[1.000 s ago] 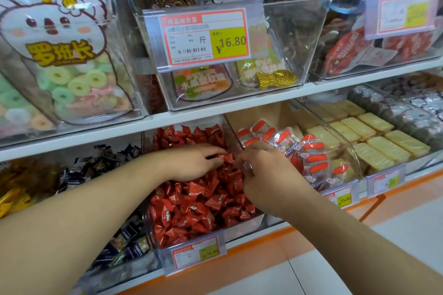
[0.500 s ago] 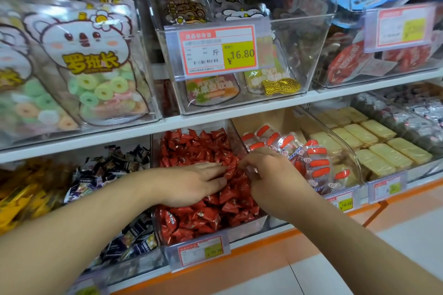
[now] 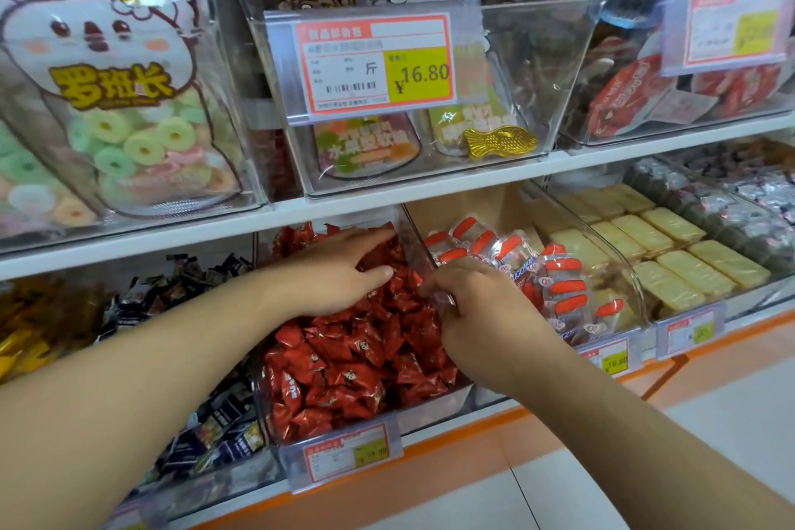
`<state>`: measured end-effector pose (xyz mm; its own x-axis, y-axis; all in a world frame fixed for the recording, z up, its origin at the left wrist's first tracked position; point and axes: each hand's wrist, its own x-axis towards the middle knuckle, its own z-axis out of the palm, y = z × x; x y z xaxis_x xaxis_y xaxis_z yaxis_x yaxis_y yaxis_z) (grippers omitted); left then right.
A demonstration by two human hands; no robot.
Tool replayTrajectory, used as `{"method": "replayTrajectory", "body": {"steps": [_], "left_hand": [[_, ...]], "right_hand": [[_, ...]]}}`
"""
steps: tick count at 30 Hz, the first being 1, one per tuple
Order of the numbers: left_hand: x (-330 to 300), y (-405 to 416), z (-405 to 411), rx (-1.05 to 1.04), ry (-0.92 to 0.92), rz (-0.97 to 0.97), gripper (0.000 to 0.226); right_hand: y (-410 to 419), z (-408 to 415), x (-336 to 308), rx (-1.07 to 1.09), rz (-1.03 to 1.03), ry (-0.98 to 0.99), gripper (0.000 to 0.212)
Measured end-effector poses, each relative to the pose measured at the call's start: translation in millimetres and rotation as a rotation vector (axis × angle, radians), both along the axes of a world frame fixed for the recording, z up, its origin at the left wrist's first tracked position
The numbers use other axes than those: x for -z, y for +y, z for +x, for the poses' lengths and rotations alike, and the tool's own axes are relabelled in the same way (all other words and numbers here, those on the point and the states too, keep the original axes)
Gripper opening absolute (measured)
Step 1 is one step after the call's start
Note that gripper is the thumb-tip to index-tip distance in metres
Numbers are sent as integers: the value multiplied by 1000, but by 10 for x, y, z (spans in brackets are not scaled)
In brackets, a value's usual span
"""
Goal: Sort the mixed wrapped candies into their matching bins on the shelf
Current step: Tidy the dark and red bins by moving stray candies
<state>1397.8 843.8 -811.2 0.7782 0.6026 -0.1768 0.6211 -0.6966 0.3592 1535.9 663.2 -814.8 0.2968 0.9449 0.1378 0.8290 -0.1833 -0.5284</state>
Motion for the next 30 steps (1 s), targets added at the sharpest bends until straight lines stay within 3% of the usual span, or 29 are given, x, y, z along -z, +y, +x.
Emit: {"method": "replayTrajectory", "body": {"steps": [3, 6, 12, 30], "left_hand": [[203, 69, 102, 5, 131, -28, 77], [269, 78, 132, 64, 248, -81, 72], [101, -82, -22, 138, 269, -163, 63], [-53, -374, -186, 125, 299, -143, 66]], "right_hand": [[9, -11, -18, -2, 0, -4, 49], [15, -17, -20, -5, 8, -4, 49], [-3, -21, -21, -9, 26, -10, 45], [6, -14, -39, 10, 6, -17, 38]]}}
